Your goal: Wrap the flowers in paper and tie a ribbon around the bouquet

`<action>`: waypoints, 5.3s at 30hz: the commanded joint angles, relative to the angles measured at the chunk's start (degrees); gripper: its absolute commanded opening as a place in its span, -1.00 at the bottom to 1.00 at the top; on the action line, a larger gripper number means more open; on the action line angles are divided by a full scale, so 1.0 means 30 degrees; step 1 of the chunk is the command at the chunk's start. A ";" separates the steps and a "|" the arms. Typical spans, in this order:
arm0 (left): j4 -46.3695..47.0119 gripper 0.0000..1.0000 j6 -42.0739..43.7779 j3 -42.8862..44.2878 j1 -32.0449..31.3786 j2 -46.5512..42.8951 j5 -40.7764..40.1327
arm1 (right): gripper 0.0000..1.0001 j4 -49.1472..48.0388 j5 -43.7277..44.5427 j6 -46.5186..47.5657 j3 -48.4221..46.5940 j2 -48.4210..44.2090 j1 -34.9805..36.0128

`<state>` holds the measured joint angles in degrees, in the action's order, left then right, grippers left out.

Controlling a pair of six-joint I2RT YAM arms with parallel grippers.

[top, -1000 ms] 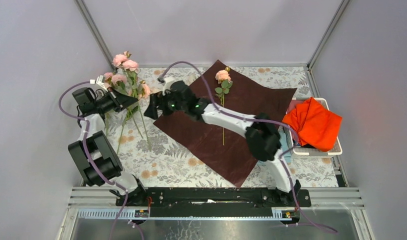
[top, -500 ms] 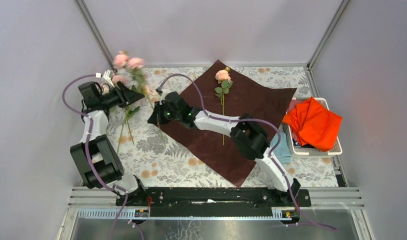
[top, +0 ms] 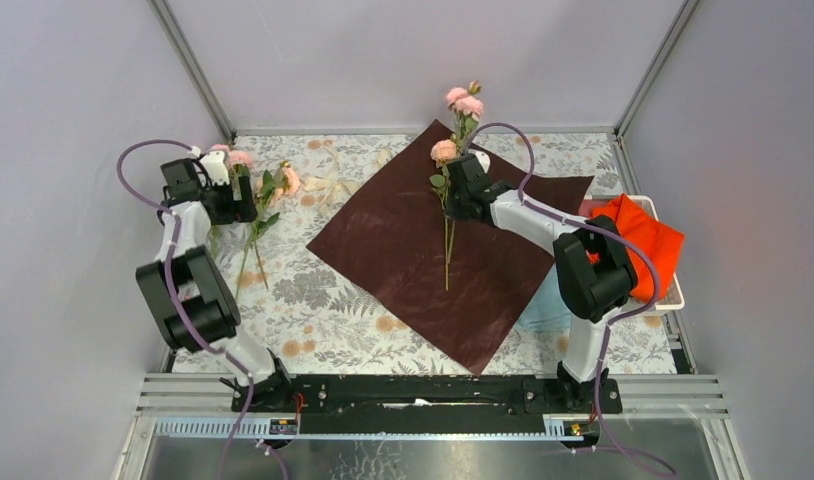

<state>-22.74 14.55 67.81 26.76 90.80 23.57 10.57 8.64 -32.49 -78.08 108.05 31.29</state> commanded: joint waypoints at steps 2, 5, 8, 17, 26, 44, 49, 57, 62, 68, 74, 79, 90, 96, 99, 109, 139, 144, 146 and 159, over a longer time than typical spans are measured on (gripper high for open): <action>0.0298 0.97 0.1011 0.0663 0.0117 0.2948 -0.4191 | -0.70 0.3035 0.1954 0.1577 0.0256 0.0442 0.0317; 0.0319 0.97 0.0582 0.1368 0.0081 0.3961 -0.3863 | 0.21 0.4460 0.1949 0.1854 -0.0773 0.1591 0.0317; 0.0337 0.94 0.0026 0.2424 0.0052 0.4757 -0.3229 | 0.48 0.5443 0.1356 0.1951 -0.1448 0.1910 0.0320; 0.0165 0.24 -0.2189 0.6129 0.0014 0.7980 -0.1661 | 0.55 0.6614 0.1965 0.2336 -0.2653 0.0479 0.0303; 0.0125 -0.04 -0.3131 0.7422 -0.0284 1.0378 -0.1375 | 0.55 0.7010 0.2199 0.2516 -0.3149 0.0038 0.0319; 0.1310 -1.00 -0.6426 0.6224 0.1681 0.3995 0.1885 | 0.55 0.6452 0.2683 0.3850 -0.3238 -0.1898 0.0305; 0.4466 -1.00 -1.0203 0.4924 0.1605 0.0287 0.7184 | 0.55 0.4285 0.0094 0.5333 -0.2803 -0.3112 0.0625; 1.3174 -1.00 -1.8182 0.1332 -0.3098 -0.3276 1.1118 | 0.99 -0.5665 -1.0642 0.3505 -0.3221 -0.3062 0.2947; 1.6176 -1.00 -2.1973 0.0390 -0.5584 -0.3512 1.1326 | 0.99 -1.0736 -1.0677 0.1388 -0.4530 -0.1283 0.4724; 1.6322 -1.00 -2.2202 -0.0396 -0.6999 -0.3775 1.0587 | 0.95 -1.2555 -0.9690 -0.1718 -0.5949 0.1087 0.4893; 1.6281 -1.00 -2.1974 -0.0931 -0.7566 -0.3821 1.0490 | -0.43 -1.1143 -0.7833 -0.2670 -0.6978 0.2241 0.4843; 0.9204 0.92 -1.5550 0.0659 -0.7541 -0.3640 0.9114 | -1.00 -0.9000 -0.5800 -0.2514 -0.5114 0.0646 0.3809; -0.1077 0.97 0.2477 0.0123 -0.3253 -0.1689 -0.1541 | -1.00 0.0501 0.0600 0.1627 0.0295 -0.1724 0.0354; -0.1553 0.97 0.3693 -0.0110 0.0232 0.0688 -0.2145 | -1.00 0.1511 0.1567 0.1910 -0.0254 0.0284 -0.0050; -0.1358 0.97 0.4160 -0.0496 0.0735 0.1613 -0.3690 | -0.63 0.2791 0.1900 0.2012 -0.1521 0.1823 -0.0218; -0.0683 0.59 0.4716 -0.0861 0.0717 0.3456 -0.4001 | 0.17 0.4936 0.1042 0.3367 -0.2969 0.1739 -0.0117; 0.1371 -1.00 -0.7633 0.2445 0.0208 -0.0396 1.7783 | 0.99 -0.1060 -0.5499 0.6823 -0.5404 -0.1982 0.6022; 1.1677 -1.00 -1.6913 -0.1043 -0.3126 -0.3338 1.6944 | 0.99 -0.6334 -0.7462 0.4174 -0.6960 0.0134 0.7085; 1.2452 -1.00 -1.8130 -0.1166 -0.4087 -0.3707 1.6521 | 0.99 -0.5886 -0.6774 0.3886 -0.8277 0.1166 0.7294; 0.6038 0.91 -1.3498 0.1234 -0.5374 -0.3589 1.3890 | -1.00 -0.3836 0.0482 0.1229 -0.6322 0.0148 0.6408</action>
<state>12.95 -40.47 63.77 9.43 79.44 68.53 -4.16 -3.70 -26.55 -101.06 114.24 54.11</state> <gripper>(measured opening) 0.283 0.063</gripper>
